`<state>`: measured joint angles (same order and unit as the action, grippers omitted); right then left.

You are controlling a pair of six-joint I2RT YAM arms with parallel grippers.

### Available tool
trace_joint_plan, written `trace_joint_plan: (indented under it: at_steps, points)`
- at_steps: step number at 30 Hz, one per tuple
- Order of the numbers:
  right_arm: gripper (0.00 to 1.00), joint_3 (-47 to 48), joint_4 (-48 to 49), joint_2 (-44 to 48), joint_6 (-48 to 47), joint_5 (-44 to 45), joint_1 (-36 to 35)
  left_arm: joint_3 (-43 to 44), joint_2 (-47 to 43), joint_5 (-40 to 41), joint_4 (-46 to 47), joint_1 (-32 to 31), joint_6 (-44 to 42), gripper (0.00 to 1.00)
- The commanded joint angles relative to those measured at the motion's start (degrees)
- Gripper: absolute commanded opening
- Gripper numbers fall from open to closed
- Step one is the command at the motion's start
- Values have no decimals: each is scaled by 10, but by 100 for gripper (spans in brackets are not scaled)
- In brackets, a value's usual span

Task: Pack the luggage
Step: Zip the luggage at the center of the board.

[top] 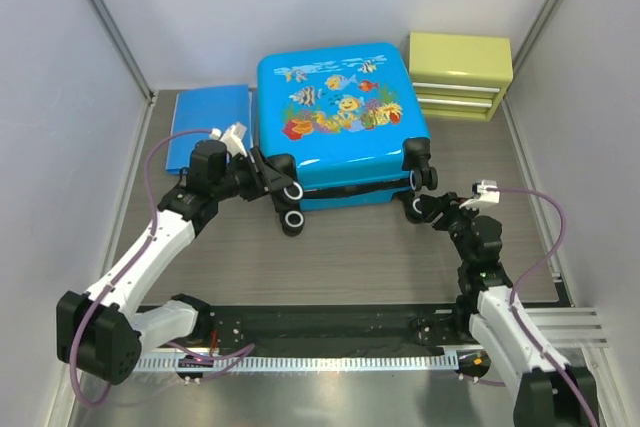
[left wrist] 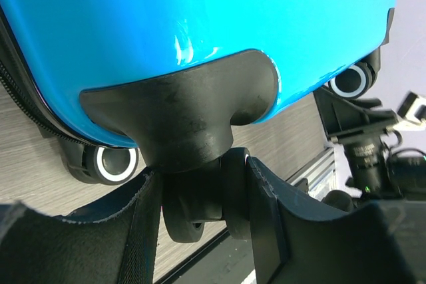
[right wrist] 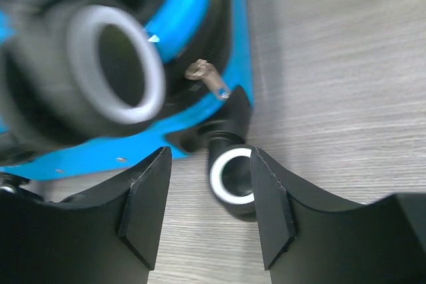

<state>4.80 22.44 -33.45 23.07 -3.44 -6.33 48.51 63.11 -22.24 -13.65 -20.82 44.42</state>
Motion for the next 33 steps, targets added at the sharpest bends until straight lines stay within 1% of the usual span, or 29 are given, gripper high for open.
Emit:
trace_joint_plan:
  at_steps: [1, 4, 5, 9, 11, 12, 13, 16, 18, 19, 21, 25, 28, 30, 33]
  points:
    - [57, 2, 185, -124, 0, -117, 51, 51, 24, -75, 109, 16, -50, 0]
    - [58, 21, 218, -179, 0, -151, 56, 62, 52, -90, 125, 32, -46, 0]
    - [58, 24, 224, -189, -1, -148, 74, 63, 57, -94, 130, 37, -43, 0]
    - [57, 35, 280, -231, -11, -155, 86, 62, 82, -114, 158, 54, -33, 0]
    - [56, 45, 286, -257, -21, -169, 89, 48, 100, -155, 209, 74, 1, 0]
    - [56, 50, 292, -266, -25, -176, 90, 41, 104, -166, 235, 80, 34, 0]
    - [56, 52, 307, -272, -32, -181, 90, 37, 110, -172, 256, 89, 42, 0]
    - [56, 57, 339, -301, -43, -195, 90, 43, 105, -175, 244, 104, 38, 0]
    - [56, 70, 349, -325, -45, -207, 90, 55, 100, -169, 225, 104, 25, 0]
    - [56, 74, 351, -335, -48, -214, 90, 62, 98, -166, 198, 104, 9, 0]
    - [56, 88, 358, -361, -48, -234, 90, 73, 94, -164, 181, 104, 0, 0]
    - [56, 100, 388, -391, -50, -239, 90, 81, 92, -162, 153, 104, -16, 0]
    - [55, 116, 388, -416, -61, -248, 90, 97, 100, -163, 137, 104, -31, 0]
    - [56, 133, 381, -427, -64, -259, 90, 105, 104, -161, 105, 104, -48, 0]
    - [55, 142, 386, -443, -65, -264, 90, 106, 102, -155, 97, 104, -59, 0]
